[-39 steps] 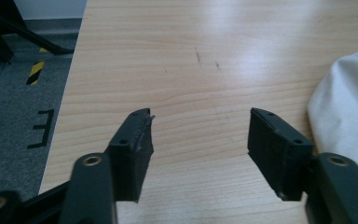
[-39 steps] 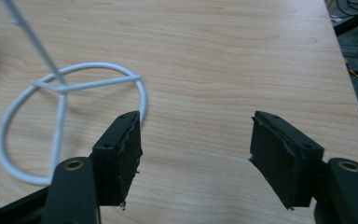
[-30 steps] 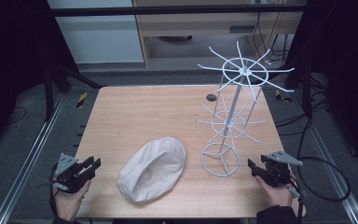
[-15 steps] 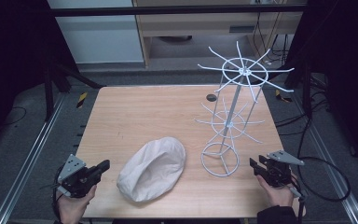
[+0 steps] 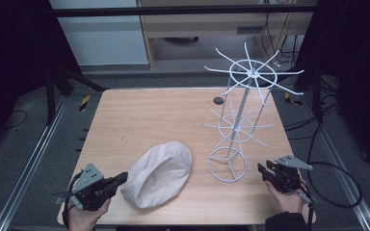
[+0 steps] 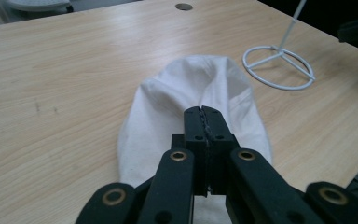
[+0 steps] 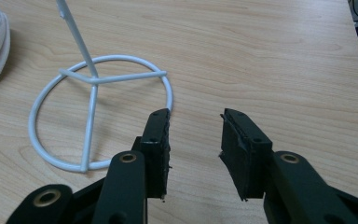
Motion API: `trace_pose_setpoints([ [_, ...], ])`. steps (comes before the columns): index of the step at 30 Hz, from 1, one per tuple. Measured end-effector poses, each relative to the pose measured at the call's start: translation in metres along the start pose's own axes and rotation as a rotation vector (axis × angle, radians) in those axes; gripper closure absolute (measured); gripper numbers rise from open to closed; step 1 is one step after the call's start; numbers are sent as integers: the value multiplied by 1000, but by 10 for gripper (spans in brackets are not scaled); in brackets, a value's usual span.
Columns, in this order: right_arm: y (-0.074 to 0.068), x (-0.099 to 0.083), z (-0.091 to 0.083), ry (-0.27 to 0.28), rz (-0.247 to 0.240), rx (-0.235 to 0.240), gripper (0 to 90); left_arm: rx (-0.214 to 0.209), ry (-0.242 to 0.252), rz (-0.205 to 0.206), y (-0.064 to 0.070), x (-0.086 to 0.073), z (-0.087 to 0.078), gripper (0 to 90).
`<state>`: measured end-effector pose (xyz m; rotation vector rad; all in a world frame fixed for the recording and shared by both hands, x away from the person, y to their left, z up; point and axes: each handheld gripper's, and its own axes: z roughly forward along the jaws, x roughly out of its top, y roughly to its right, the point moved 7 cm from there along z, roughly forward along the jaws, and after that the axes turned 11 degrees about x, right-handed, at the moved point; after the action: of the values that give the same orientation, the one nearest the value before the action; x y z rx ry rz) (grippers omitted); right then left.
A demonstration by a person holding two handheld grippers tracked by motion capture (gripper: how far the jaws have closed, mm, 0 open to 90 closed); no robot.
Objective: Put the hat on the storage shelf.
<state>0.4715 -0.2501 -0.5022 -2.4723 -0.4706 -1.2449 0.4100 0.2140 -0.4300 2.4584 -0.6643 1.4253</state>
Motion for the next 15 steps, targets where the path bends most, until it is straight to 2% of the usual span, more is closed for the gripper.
trace_pose_setpoints([
  [8,0,0,1,3,2,0,569,-48,-39,42,20,-4,5,900],
  [11,0,0,1,4,-1,-2,564,-70,-69,66,31,-9,11,900],
  [15,0,0,1,6,-10,-2,573,-84,-97,75,36,-13,16,900],
])
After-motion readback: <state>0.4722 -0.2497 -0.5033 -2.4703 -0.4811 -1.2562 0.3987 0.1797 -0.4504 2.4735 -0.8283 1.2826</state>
